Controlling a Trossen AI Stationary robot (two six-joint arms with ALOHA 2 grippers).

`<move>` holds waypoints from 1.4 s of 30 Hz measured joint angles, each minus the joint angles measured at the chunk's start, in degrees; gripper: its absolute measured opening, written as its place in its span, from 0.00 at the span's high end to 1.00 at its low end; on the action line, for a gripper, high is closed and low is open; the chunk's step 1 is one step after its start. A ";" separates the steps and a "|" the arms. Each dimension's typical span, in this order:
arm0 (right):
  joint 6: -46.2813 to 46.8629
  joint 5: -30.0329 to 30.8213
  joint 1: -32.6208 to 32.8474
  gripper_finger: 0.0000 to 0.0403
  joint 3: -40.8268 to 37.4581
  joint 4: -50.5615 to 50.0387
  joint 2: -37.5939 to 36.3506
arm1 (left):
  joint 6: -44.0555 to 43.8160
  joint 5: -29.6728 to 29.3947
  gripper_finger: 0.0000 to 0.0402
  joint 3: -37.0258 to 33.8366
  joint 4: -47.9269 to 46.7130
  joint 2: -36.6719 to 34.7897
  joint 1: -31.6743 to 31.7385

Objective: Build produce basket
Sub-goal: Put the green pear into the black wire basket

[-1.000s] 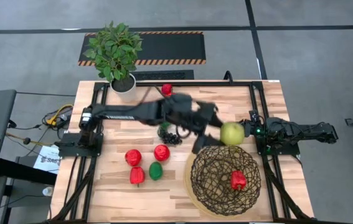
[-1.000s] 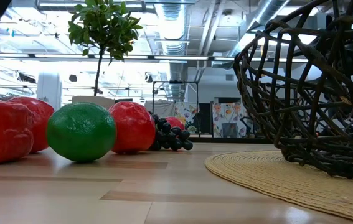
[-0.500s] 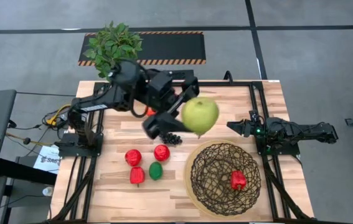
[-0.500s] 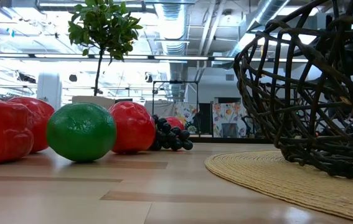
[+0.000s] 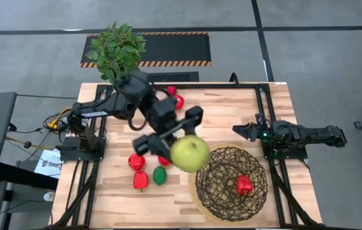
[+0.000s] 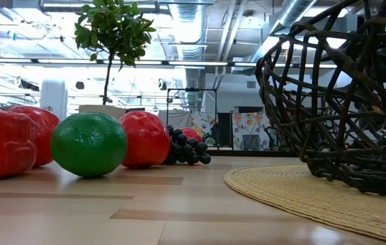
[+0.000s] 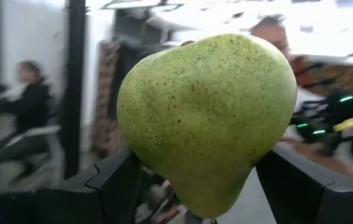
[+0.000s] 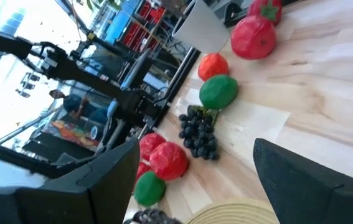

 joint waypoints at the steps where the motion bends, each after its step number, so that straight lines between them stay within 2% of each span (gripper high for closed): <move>1: 0.00 -0.57 0.00 0.17 0.00 -0.01 0.00 | 2.01 -2.33 0.35 0.00 -2.34 0.02 -0.12; 3: 0.01 -1.71 0.01 0.17 0.00 -0.06 0.00 | 6.50 -9.30 0.35 0.00 -7.68 0.02 -0.40; 5: 0.02 -2.17 0.13 0.17 0.00 -0.08 0.00 | 11.89 -19.90 0.35 -0.02 -12.61 0.02 -0.71; 9: 0.03 -2.19 0.13 0.17 0.00 -0.08 0.00 | 19.26 -49.14 0.35 -0.04 -15.66 0.13 -2.19; 13: 0.35 -2.21 0.13 0.17 0.00 -0.08 -0.02 | 19.92 -77.54 0.35 -0.02 -15.58 0.61 -4.31; 15: 0.68 -2.23 0.13 0.17 0.00 -0.05 0.00 | 19.80 -86.34 0.35 -0.04 -15.64 0.61 -5.00; 17: 0.68 -2.22 0.13 0.17 0.00 -0.07 0.00 | 20.21 -90.36 0.35 -0.04 -15.13 0.56 -5.47; 19: 1.29 -2.23 0.12 0.17 0.00 -0.06 0.00 | 20.15 -89.86 0.35 -0.04 -15.02 0.56 -5.63; 20: 1.67 -2.22 0.11 0.17 0.00 -0.06 0.00 | 19.73 -87.64 0.35 -0.04 -15.11 0.56 -5.67; 23: 2.01 -2.23 0.11 0.17 0.00 -0.07 -0.01 | 18.62 -76.54 0.35 0.18 -15.24 1.66 -5.57; 27: 1.81 -2.23 0.11 0.17 0.00 -0.09 0.10 | 17.79 -67.57 0.35 0.03 -16.70 5.45 -5.46; 33: 1.73 -2.19 0.14 0.17 0.00 0.05 0.51 | 15.90 -60.72 0.35 -0.02 -17.94 12.90 -5.29; 42: 1.07 -2.17 0.11 0.17 0.00 -0.04 0.76 | 12.47 -55.05 0.35 -0.04 -17.92 25.30 -5.56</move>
